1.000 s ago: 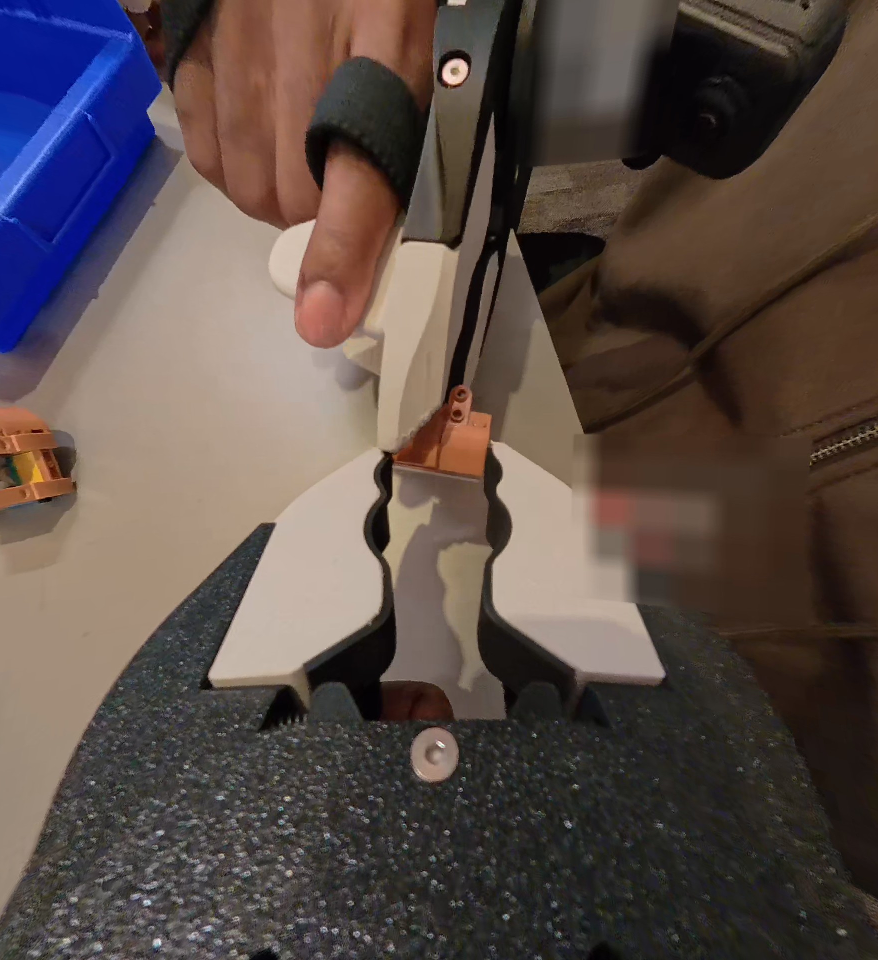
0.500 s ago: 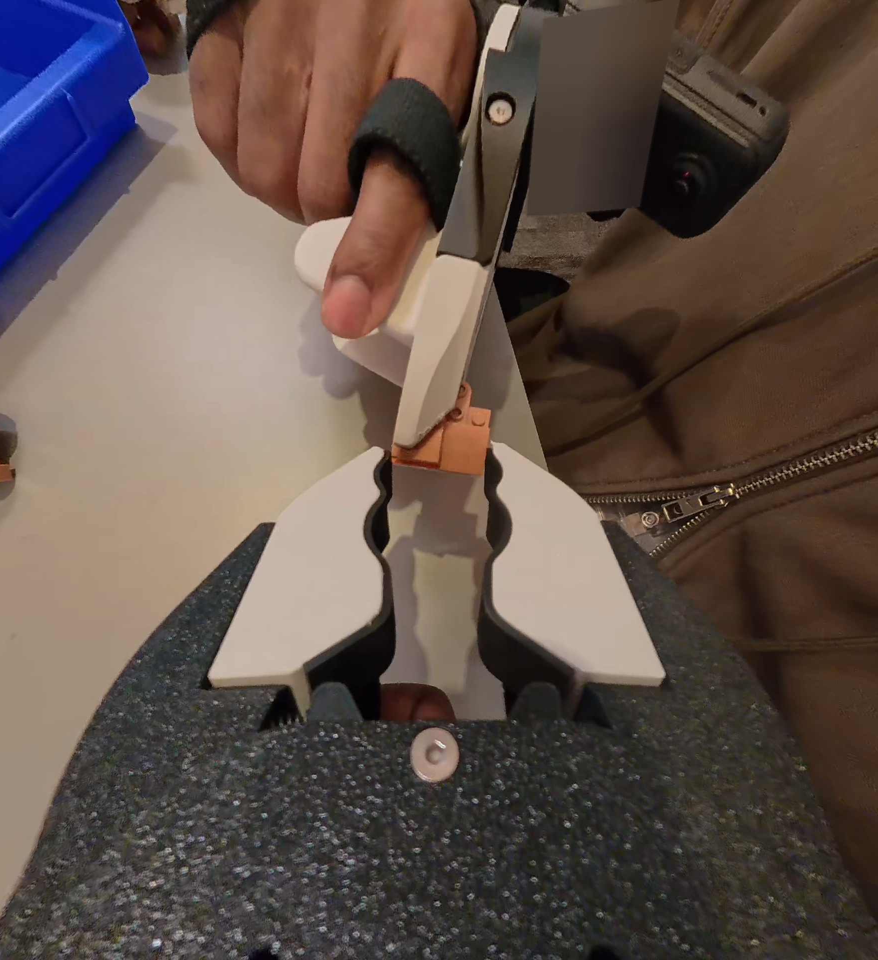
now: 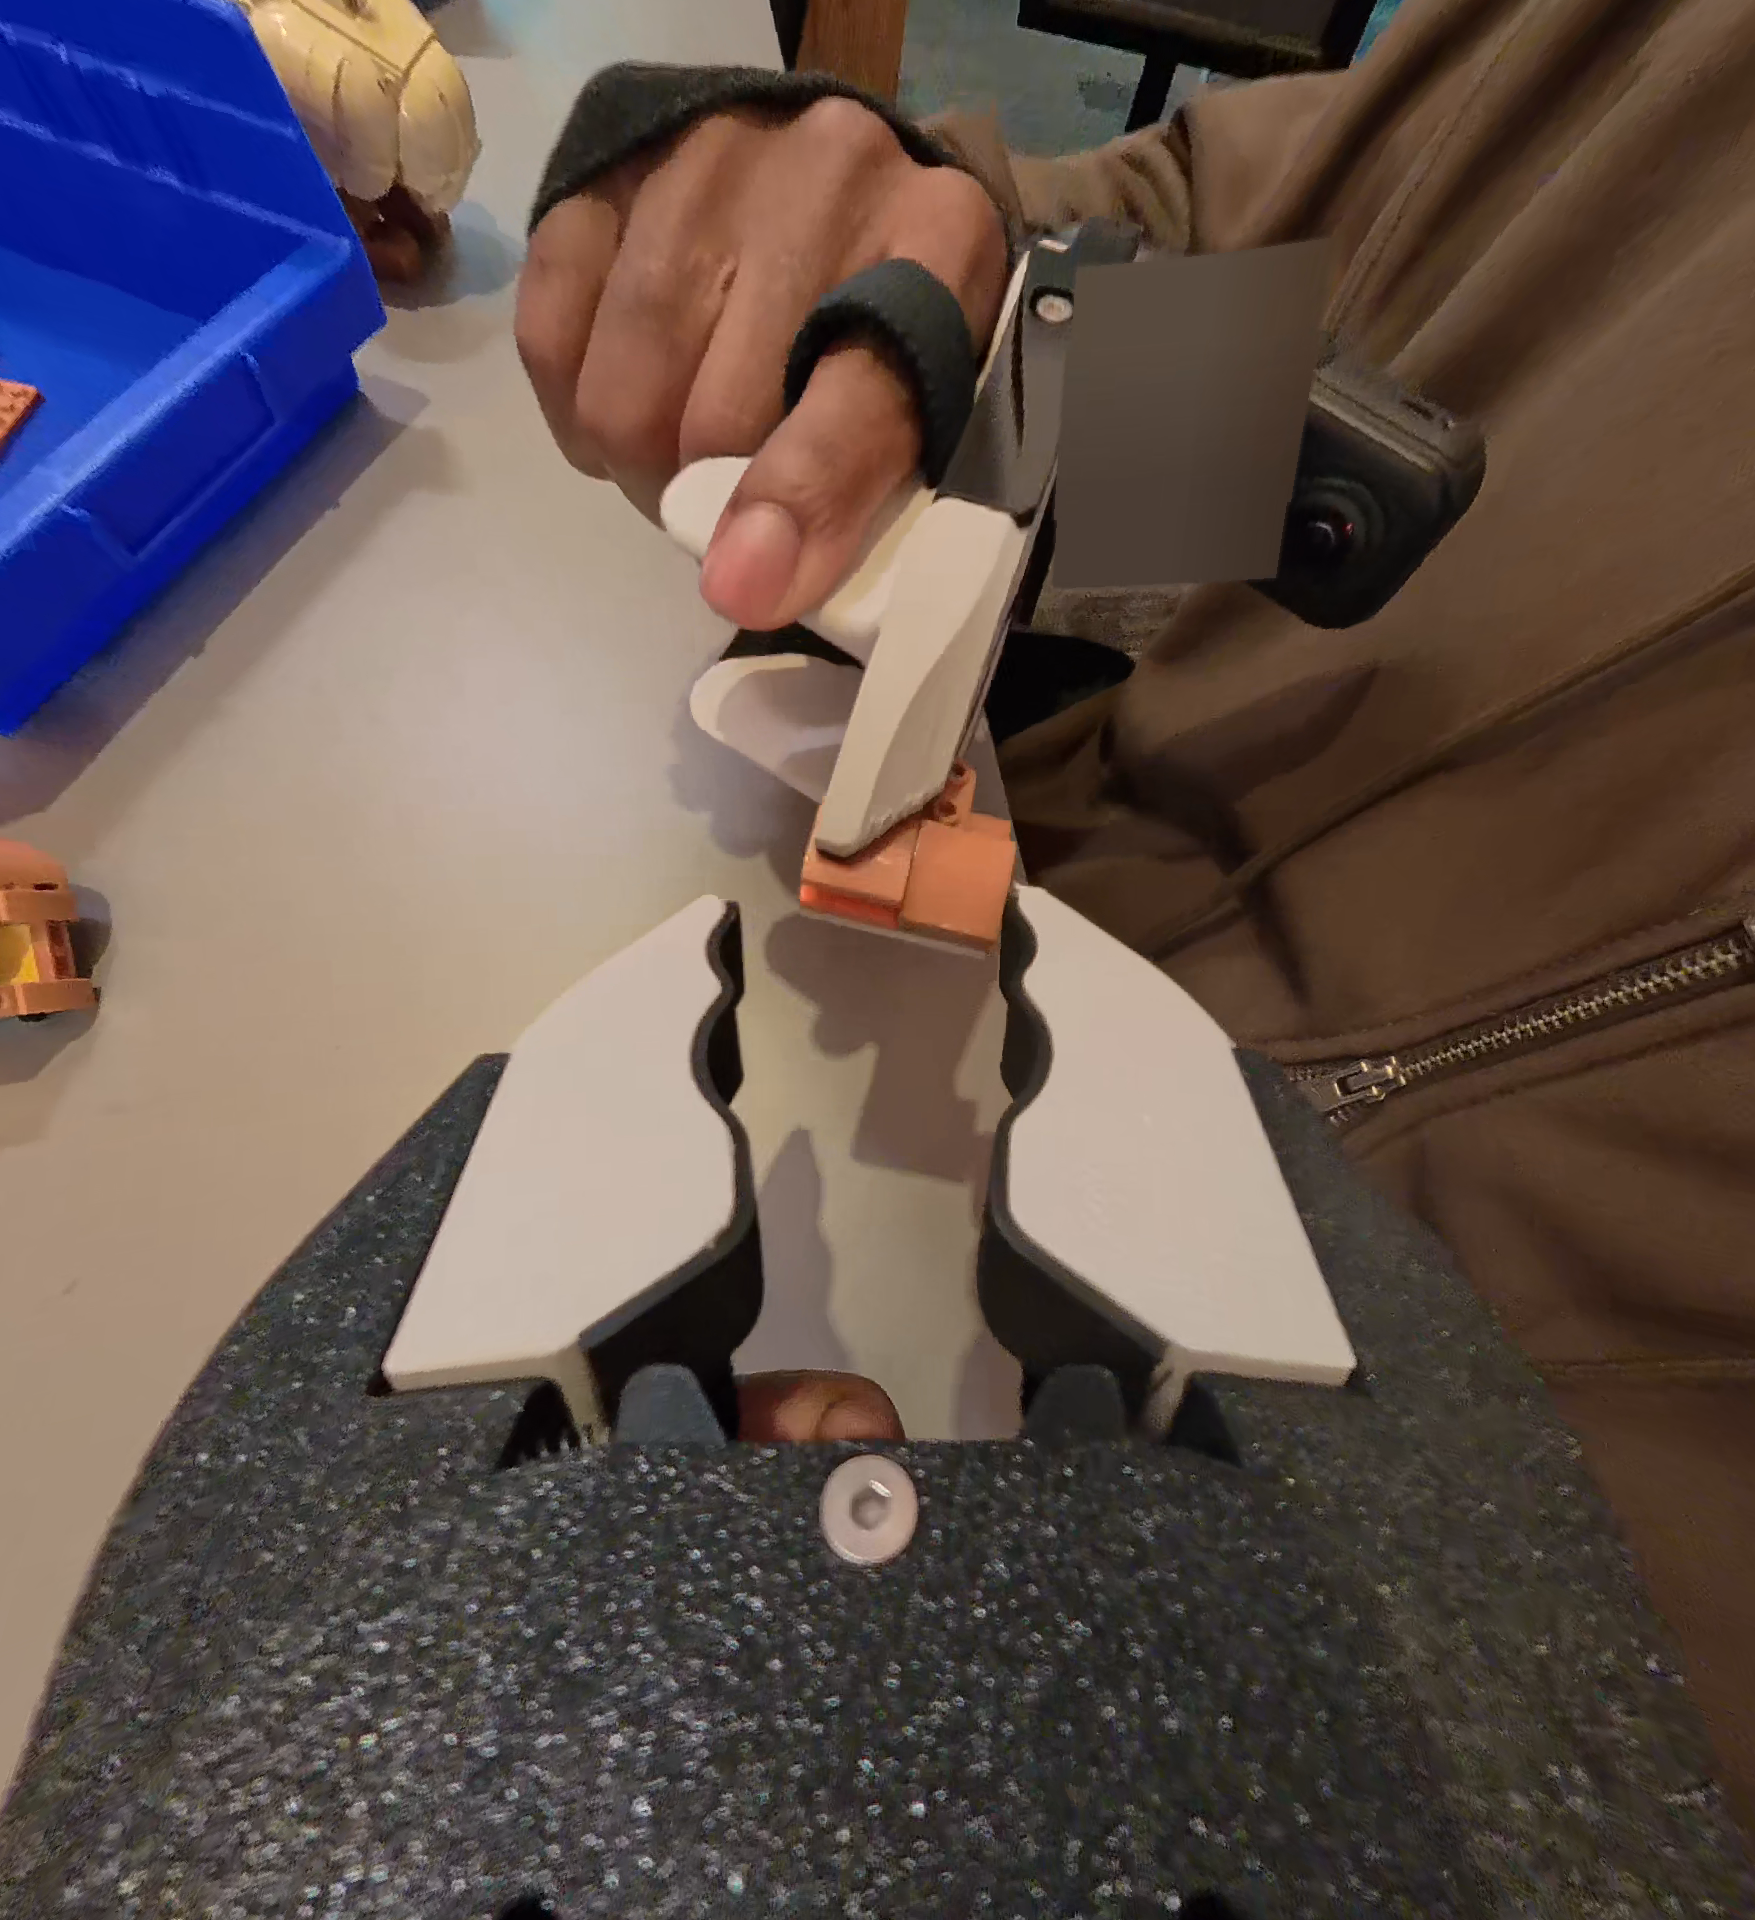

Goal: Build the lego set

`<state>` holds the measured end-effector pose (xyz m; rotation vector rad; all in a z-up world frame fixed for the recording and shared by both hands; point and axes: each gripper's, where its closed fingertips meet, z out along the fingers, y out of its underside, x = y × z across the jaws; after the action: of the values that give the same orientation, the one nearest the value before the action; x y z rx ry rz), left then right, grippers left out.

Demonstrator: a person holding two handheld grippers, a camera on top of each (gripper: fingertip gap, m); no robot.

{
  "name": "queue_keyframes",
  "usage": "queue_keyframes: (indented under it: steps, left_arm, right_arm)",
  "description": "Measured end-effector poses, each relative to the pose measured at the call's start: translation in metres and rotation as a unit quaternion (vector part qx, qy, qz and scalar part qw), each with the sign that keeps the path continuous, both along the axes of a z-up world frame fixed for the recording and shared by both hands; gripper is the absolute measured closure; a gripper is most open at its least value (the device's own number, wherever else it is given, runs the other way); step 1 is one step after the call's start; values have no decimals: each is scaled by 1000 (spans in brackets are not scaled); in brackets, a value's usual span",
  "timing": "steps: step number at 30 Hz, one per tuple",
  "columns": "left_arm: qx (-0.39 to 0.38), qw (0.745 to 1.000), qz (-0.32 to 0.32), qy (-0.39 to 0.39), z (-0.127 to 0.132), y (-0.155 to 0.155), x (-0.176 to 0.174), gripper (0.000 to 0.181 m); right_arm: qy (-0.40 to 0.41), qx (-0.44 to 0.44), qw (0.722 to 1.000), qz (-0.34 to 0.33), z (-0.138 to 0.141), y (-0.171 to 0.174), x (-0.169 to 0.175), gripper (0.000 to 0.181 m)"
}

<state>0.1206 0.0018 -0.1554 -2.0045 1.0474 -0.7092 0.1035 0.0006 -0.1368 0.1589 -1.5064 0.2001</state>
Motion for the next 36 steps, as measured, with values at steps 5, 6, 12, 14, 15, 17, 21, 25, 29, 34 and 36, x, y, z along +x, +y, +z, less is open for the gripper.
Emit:
queue_keyframes:
  steps: [5, 6, 12, 14, 15, 17, 21, 25, 29, 34, 36]
  left_arm:
    - [140, 990, -1, -8, 28, 0, -6, 124]
    - [194, 981, -5, 5, 33, -1, -7, 124]
    - [450, 886, -36, 107, 49, -5, 1, 138]
    - [485, 866, -43, 113, 51, -7, 7, 141]
    - [500, 858, -47, 111, 53, -8, 9, 142]
    - [524, 844, -49, 102, 57, -10, 13, 145]
    - [568, 815, -38, 107, 61, -10, 14, 155]
    - [594, 794, -21, 127, 58, -8, 13, 165]
    - [611, 781, 1, 131, 61, -8, 12, 162]
    - [611, 780, -4, 133, 61, -9, 12, 156]
    - [611, 780, -9, 138, 61, -10, 12, 153]
  right_arm:
    - [11, -98, 995, 31, 20, -1, 11, 167]
    - [7, -122, 992, 43, 23, -2, 13, 168]
    - [-36, -251, 959, 125, 39, -11, 23, 167]
    - [-47, -274, 950, 145, 42, -14, 24, 167]
    - [-53, -282, 946, 153, 43, -16, 25, 167]
    - [-62, -291, 941, 162, 43, -18, 24, 167]
    - [-62, -296, 940, 160, 44, -16, 21, 167]
    - [-60, -294, 942, 154, 45, -12, 18, 167]
    - [-62, -287, 944, 152, 47, -11, 18, 167]
    - [-77, -271, 947, 153, 44, -14, 19, 167]
    - [-87, -265, 948, 154, 43, -15, 20, 167]
